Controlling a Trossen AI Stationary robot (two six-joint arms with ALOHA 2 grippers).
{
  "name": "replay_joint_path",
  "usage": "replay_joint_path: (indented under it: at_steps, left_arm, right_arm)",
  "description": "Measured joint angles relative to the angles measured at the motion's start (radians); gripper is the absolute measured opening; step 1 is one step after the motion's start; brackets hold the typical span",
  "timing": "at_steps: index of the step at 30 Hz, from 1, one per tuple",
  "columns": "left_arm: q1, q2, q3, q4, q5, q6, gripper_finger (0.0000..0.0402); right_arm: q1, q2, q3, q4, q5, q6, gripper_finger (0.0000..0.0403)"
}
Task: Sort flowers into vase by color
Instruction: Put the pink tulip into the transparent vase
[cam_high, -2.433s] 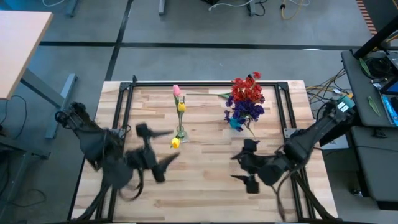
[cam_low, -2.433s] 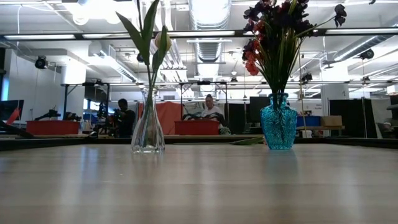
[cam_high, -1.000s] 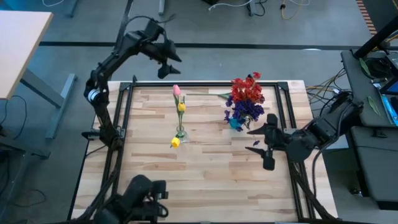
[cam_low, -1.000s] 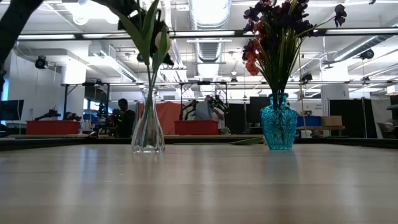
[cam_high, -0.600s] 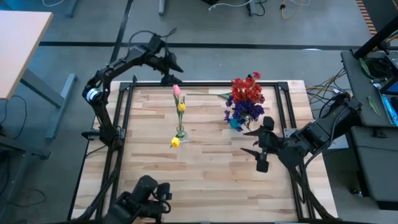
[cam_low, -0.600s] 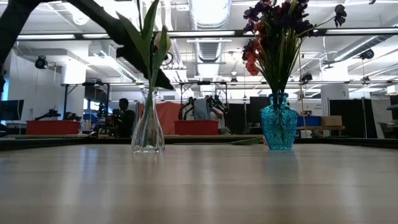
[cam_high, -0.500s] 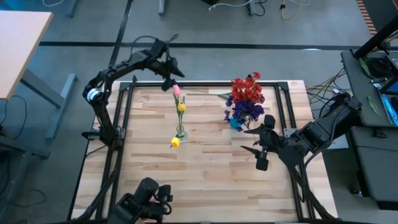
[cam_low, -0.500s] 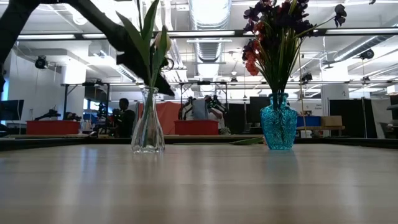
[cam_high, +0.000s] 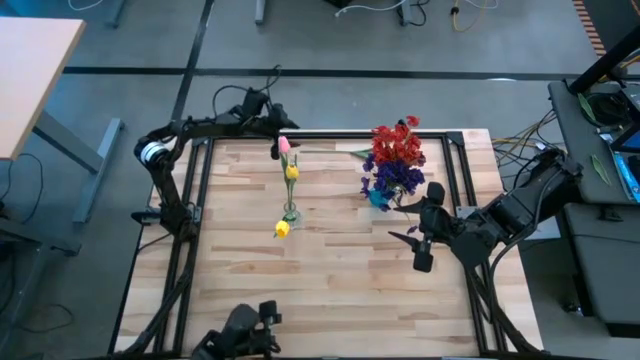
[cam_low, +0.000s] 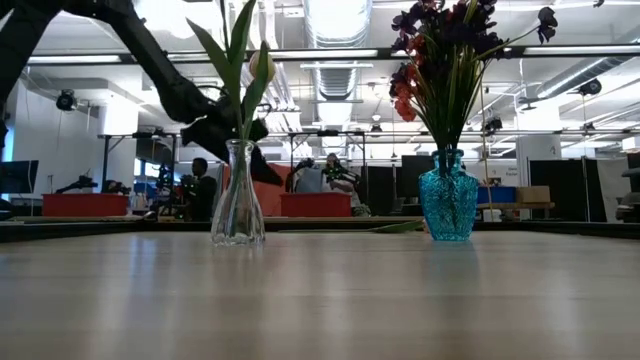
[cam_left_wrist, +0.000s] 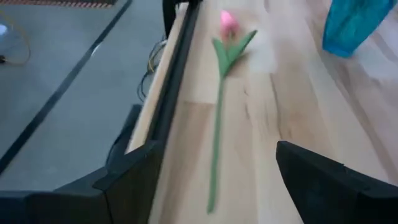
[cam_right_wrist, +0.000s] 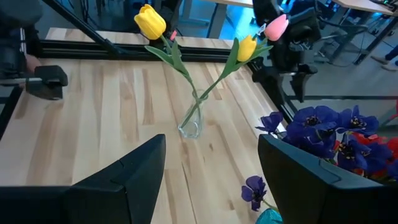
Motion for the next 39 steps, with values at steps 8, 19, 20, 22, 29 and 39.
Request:
replay_joint_path:
  at_steps: [8, 19, 20, 22, 29, 39]
  left_arm:
    - [-0.091, 0.007, -0.006, 0.021, -0.255, -0.145, 0.0308]
    - [-0.128, 0.116, 0.106, -0.166, -0.229, -0.253, 0.0308]
    - [-0.143, 0.139, 0.129, -0.194, -0.243, -0.252, 0.0308]
    - [-0.164, 0.186, 0.173, -0.250, -0.306, -0.229, 0.0308]
    - [-0.171, 0.280, 0.305, -0.334, -0.337, -0.169, 0.0308]
    - [-0.175, 0.341, 0.386, -0.355, -0.470, -0.133, 0.0307]
  right_arm:
    - [0.001, 0.000, 0.000, -0.003, 0.024, 0.000, 0.0247]
    - [0.000, 0.000, 0.000, -0.008, 0.025, 0.000, 0.0247]
    - [0.000, 0.000, 0.000, -0.009, 0.025, 0.000, 0.0247]
    - [0.000, 0.000, 0.000, -0.009, 0.025, -0.001, 0.0247]
    - [0.000, 0.000, 0.000, -0.009, 0.026, 0.000, 0.0247]
    - [0.000, 0.000, 0.000, -0.013, 0.026, 0.000, 0.0247]
